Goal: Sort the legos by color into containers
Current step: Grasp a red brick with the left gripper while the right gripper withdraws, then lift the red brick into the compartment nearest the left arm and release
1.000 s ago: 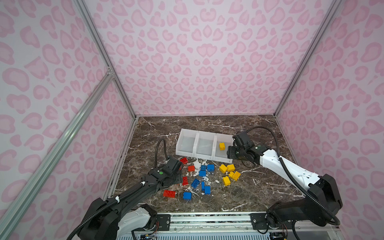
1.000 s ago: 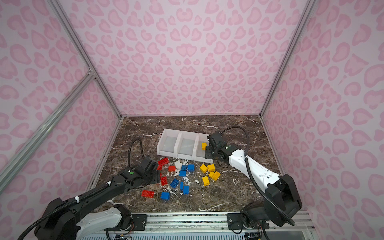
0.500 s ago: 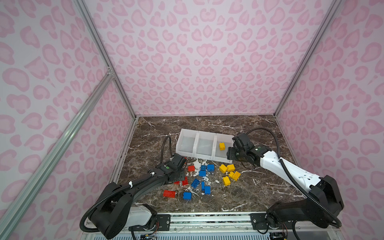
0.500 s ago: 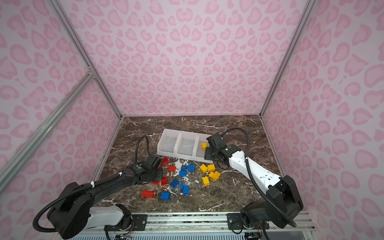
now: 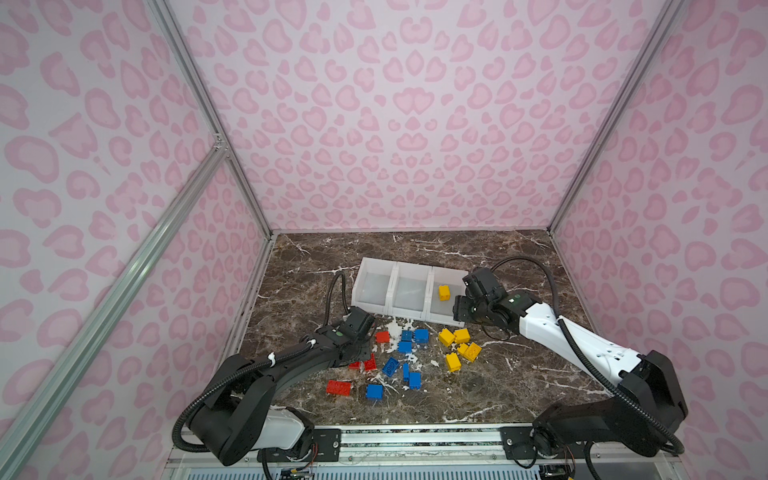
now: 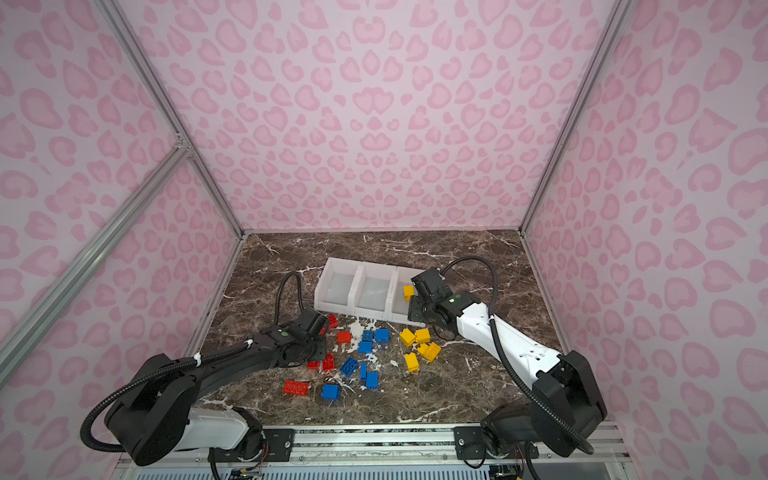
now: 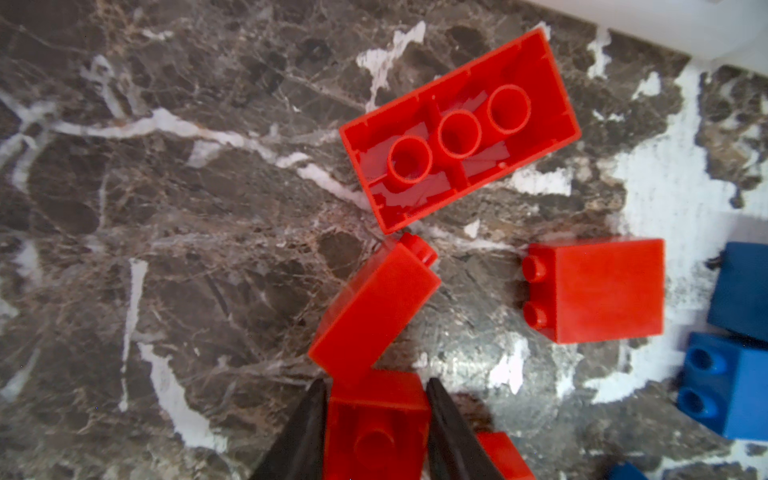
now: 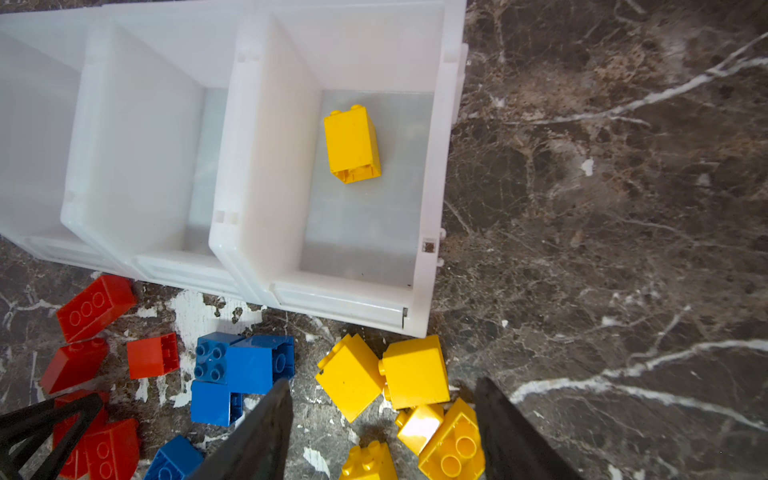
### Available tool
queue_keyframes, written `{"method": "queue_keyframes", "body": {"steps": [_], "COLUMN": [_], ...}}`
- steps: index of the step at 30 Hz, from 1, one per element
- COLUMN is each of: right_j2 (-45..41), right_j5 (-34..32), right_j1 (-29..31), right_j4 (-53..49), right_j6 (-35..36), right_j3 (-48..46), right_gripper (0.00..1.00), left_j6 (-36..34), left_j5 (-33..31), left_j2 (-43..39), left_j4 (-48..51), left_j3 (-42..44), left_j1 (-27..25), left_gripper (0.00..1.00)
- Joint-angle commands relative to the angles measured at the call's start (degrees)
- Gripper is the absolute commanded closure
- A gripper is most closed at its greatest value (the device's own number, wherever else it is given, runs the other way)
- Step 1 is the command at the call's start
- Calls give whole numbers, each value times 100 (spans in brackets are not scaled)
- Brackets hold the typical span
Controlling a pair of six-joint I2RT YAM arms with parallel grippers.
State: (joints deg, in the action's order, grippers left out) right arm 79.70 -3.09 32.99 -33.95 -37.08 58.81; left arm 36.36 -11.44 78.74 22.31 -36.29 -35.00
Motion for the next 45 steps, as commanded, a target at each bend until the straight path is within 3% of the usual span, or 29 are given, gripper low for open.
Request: {"method": "queue_keyframes", "body": {"steps": [1, 10, 17, 23, 31, 36, 39, 45], "right_j2": [-12, -60, -132, -196, -587, -931, -1104, -1195], "right_j5": [-86, -109, -138, -182, -333, -359, -387, -448], "right_j1": [15, 19, 23, 23, 170, 230, 226, 227], "right_j4": [-21, -15, -63, -173, -342, -373, -380, -418], "right_j6": [-58, -73, -73, -37, -182, -349, -431, -443], "right_j3": [-44, -82, -54, 14, -156, -467, -629, -694], "right_gripper": [30, 30, 30, 30, 30, 30, 30, 30], "left_j6": [54, 108, -368, -1157, -1644, -1686, -1608, -1513], "left_j5": [-92, 38, -182, -45, 336, 502, 540, 607], "left_j2": [-38, -431, -778, 209, 2344, 2886, 2941, 2723], "left_j4": [-67, 127, 505, 400, 303, 266, 197, 55], "left_j3": [62, 11, -1021, -2346, -4218, -4614, -4565, -4350], "left_j1": [2, -6, 32, 530, 1145, 1180, 1180, 1180], "left_gripper": [62, 70, 70, 70, 69, 68, 65, 42]}}
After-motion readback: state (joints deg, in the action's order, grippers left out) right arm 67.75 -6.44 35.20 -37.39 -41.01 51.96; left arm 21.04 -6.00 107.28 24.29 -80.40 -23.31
